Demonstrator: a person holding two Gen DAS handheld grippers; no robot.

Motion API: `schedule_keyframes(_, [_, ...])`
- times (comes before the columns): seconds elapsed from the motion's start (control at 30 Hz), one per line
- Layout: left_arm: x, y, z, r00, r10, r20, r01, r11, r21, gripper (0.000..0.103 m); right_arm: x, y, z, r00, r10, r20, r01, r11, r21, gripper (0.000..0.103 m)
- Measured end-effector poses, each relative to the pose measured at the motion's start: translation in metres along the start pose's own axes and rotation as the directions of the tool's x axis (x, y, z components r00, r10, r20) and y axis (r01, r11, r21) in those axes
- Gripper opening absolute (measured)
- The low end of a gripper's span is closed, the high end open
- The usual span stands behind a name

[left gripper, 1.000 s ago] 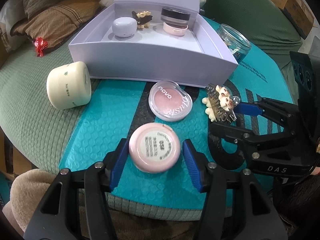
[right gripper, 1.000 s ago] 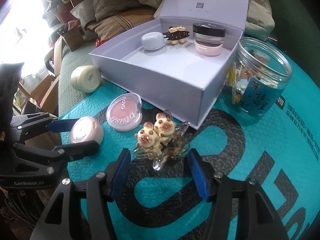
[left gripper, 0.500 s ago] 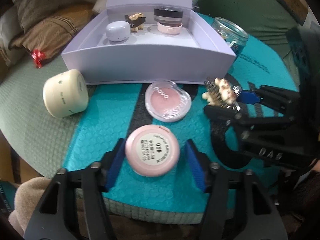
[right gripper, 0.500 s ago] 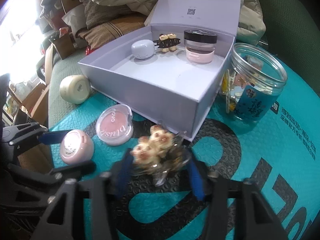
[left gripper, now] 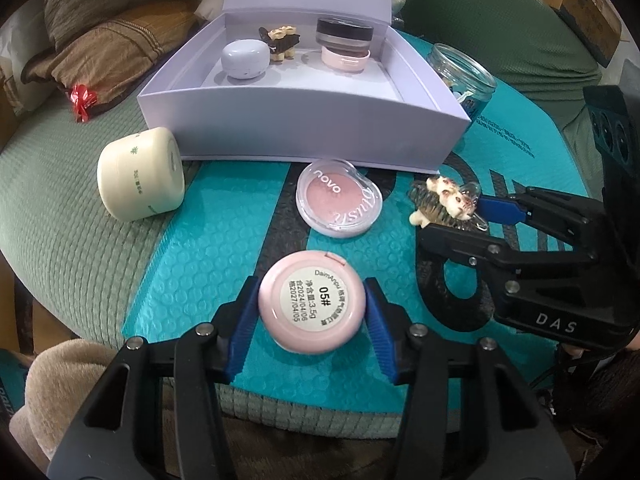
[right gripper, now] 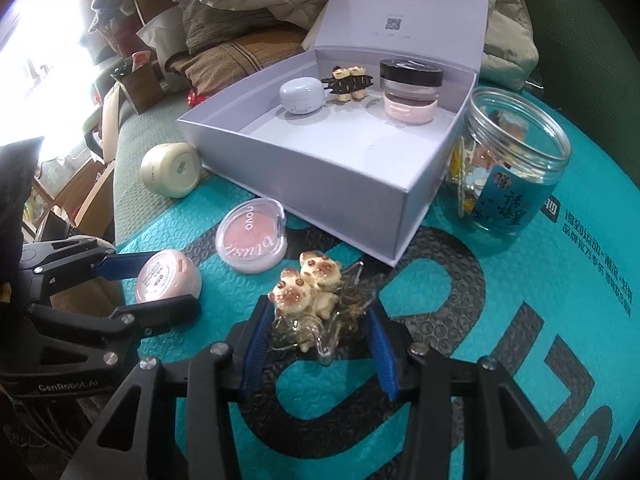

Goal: Organize objects
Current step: 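Lift the pink compact with the left tool while the right tool lifts the bear claw clip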

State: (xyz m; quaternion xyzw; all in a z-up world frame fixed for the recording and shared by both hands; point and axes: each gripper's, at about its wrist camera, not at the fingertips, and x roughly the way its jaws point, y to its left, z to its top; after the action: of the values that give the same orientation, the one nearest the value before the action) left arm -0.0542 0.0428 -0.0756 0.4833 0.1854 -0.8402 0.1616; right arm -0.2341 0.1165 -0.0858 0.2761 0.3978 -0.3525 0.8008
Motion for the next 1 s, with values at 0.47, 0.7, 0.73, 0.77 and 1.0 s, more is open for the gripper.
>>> schedule_keyframes(0.47, [-0.017, 0.003, -0.004, 1.000, 0.000, 0.025, 0.000, 1.000, -0.024, 0.049, -0.014, 0.014, -0.001, 1.000, 0.013, 0.015, -0.012, 0.999, -0.045, 0.036])
schedule_keyframes(0.7, [-0.017, 0.007, -0.006, 1.000, -0.007, 0.024, 0.008, 0.999, -0.039, 0.049, -0.007, 0.017, -0.003, 1.000, 0.028, -0.013, -0.028, 0.999, -0.043, 0.036])
schedule_keyframes(0.73, [-0.017, 0.008, -0.006, 1.000, -0.010, 0.022, 0.011, 0.999, -0.041, 0.049, -0.006, 0.017, -0.002, 1.000, 0.026, -0.010, -0.026, 0.999, -0.044, 0.037])
schedule_keyframes(0.77, [-0.016, 0.008, -0.006, 1.000, -0.012, 0.020, 0.013, 0.999, -0.042, 0.049, -0.004, 0.017, -0.002, 1.000, 0.028, -0.012, -0.029, 0.998, -0.048, 0.037])
schedule_keyframes(1.0, [-0.015, 0.010, -0.006, 1.000, -0.011, 0.015, 0.011, 0.999, -0.049, 0.049, 0.001, 0.021, -0.003, 0.999, 0.029, -0.030, -0.032, 0.997, -0.074, 0.036])
